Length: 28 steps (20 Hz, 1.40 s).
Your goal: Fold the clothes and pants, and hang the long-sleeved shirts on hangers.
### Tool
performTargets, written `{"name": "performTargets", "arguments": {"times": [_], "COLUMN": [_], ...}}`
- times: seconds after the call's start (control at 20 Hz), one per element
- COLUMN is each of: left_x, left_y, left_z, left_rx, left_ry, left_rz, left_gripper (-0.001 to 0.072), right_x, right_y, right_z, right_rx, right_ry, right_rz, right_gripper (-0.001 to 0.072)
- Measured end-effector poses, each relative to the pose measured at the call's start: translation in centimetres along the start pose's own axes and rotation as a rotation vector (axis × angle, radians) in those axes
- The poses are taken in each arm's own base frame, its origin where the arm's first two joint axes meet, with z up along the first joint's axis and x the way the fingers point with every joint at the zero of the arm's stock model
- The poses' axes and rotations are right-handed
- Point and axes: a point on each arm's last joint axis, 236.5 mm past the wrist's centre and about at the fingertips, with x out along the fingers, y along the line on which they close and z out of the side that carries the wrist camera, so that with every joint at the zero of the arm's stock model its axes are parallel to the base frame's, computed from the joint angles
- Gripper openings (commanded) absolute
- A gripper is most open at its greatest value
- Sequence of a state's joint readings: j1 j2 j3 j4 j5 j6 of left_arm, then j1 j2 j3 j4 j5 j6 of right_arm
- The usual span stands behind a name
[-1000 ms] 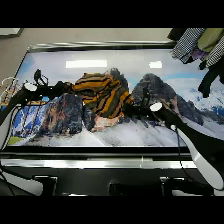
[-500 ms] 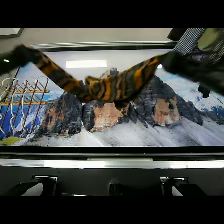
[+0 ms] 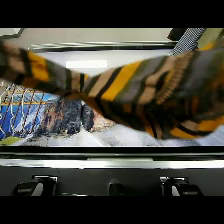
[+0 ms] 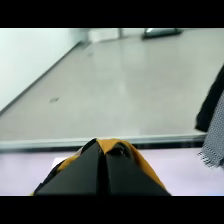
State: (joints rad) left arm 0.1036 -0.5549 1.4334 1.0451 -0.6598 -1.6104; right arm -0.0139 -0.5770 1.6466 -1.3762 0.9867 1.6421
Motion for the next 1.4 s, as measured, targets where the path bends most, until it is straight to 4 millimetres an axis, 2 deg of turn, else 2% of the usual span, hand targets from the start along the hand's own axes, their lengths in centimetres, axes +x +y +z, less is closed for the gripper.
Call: {"name": "performTargets", "arguments": {"times": [0.1,0.15,0.2,0.3,0.35,0.5,0.6,0.7,0.75,0.8,0.9,0.95,1.05,1.1,1.15,1.2,1.25,1.3,1.35,1.4], "left_x": [-0.8,-0.7,-0.3,1.1,1.9,4.5,6.1,7.3,7.6,7.8,7.7,7.4,6.5,5.9,5.5,5.1,4.6,4.1,3.6,3.0], "left_y": [0.3,0.8,1.5,3.5,4.8,9.0,12.2,15.7,17.3,18.8,21.7,23.0,24.8,25.5,26.1,26.5,27.0,27.3,27.7,27.9], "left_z": [0.1,-0.7,-1.7,-4.7,-6.5,-11.9,-15.8,-20.1,-22.2,-24.3,-28.8,-31.2,-35.1,-36.6,-37.5,-38.1,-38.6,-38.7,-38.8,-38.8], "left_rx": [-0.012,-0.025,-0.036,-0.063,-0.077,-0.107,-0.112,-0.128,-0.141,-0.157,-0.195,-0.216,-0.246,-0.259,-0.265,-0.271,-0.281,-0.293,-0.303,-0.317], "left_ry": [0.001,0.025,0.059,0.141,0.189,0.32,0.41,0.505,0.548,0.591,0.695,0.753,0.857,0.904,0.932,0.953,0.972,0.988,1.005,1.025], "left_rz": [0.028,0.044,0.063,0.106,0.132,0.216,0.282,0.359,0.397,0.434,0.513,0.55,0.606,0.629,0.646,0.662,0.679,0.688,0.693,0.697], "left_gripper": [0.0025,0.0025,0.0025,0.0025,0.0025,0.0025,0.0025,0.0025,0.0025,0.0025,0.0026,0.0026,0.0027,0.0033,0.0084,0.0128,0.013,0.0223,0.0569,0.0678], "right_x": [0.8,2.2,4.2,9.7,13.2,22.9,28.5,32.6,34.0,35.1,35.9,35.9,35.1,34.4,33.6,32.4,31.1,29.6,27.6,25.6], "right_y": [-1.4,-2.1,-2.8,-4.2,-4.3,-2.7,-1.0,1.0,1.8,2.5,3.2,3.3,2.8,2.0,1.0,-0.3,-1.7,-3.4,-5.6,-7.8], "right_z": [0.9,0.8,0.0,-2.5,-4.3,-10.5,-16.0,-22.8,-26.3,-29.8,-35.6,-37.9,-40.9,-41.7,-42.0,-41.8,-41.3,-40.7,-39.9,-38.9], "right_rx": [0.035,0.065,0.098,0.185,0.25,0.46,0.553,0.612,0.63,0.647,0.663,0.66,0.637,0.621,0.6,0.567,0.531,0.493,0.446,0.415], "right_ry": [-0.036,-0.033,-0.012,0.047,0.08,0.174,0.258,0.371,0.43,0.491,0.607,0.661,0.758,0.805,0.844,0.888,0.925,0.962,1.003,1.035], "right_rz": [-0.052,-0.071,-0.088,-0.105,-0.084,0.047,0.113,0.146,0.151,0.151,0.147,0.143,0.135,0.128,0.122,0.12,0.116,0.106,0.082,0.048], "right_gripper": [0.0028,0.0028,0.0029,0.0029,0.0029,0.0029,0.0029,0.0029,0.003,0.0064,0.0155,0.0169,0.0402,0.0434,0.0434,0.0439,0.0456,0.0463,0.0462,0.0463]}}
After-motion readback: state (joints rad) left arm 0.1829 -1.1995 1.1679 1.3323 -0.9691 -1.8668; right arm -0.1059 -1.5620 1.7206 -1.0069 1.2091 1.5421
